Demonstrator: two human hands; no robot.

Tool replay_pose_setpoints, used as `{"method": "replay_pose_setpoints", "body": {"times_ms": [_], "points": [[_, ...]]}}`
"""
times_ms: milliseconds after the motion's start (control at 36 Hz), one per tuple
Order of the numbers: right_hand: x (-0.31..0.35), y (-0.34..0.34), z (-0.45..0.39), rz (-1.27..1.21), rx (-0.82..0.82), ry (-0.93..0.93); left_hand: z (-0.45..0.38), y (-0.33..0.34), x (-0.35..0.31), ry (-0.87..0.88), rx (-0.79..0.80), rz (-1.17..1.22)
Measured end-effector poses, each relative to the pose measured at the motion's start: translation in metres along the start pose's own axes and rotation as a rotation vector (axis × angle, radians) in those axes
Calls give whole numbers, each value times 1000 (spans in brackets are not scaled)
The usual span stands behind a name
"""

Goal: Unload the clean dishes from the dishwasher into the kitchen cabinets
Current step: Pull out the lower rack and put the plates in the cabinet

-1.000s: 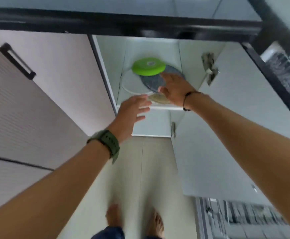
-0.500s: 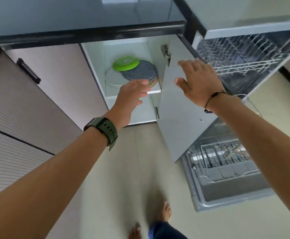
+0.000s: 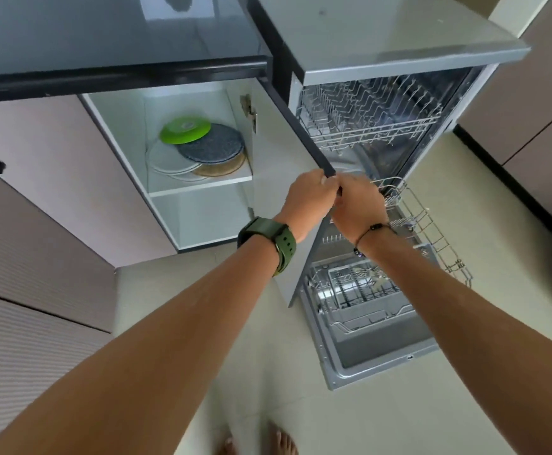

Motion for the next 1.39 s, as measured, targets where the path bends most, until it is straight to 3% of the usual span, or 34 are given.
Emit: {"method": "replay_pose_setpoints", "body": {"times_ms": [111, 250, 500, 639, 750, 861, 1056, 1389], "points": [[6, -3, 6, -132, -49, -9, 3, 5, 10, -18, -104, 33], [34, 3, 14, -258, -23, -92, 8, -15, 15, -57, -358, 59], [135, 19, 6, -260, 116, -437, 18, -126, 50, -121, -590, 53], [207, 33, -14, -63, 94, -641, 16, -203, 65, -177, -656, 189], [262, 43, -35, 106, 0, -666, 0, -254, 65, -173, -680, 208], [305, 49, -63, 153, 30, -699, -23, -292, 68, -172, -700, 205], [341, 57, -104, 109, 161, -694, -63, -340, 74, -109, -724, 157], [378, 75, -123, 216, 175, -618, -110, -383, 71, -69, -736, 84]]}}
Point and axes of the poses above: each hand's wrist, its own z-axis away from the middle knuckle, its own y-axis out of the palm, x = y × z, the point moved 2 cm from there along -z, towards the middle knuckle, and after that the axes turned 7 degrees about z, right-handed, at the moved point
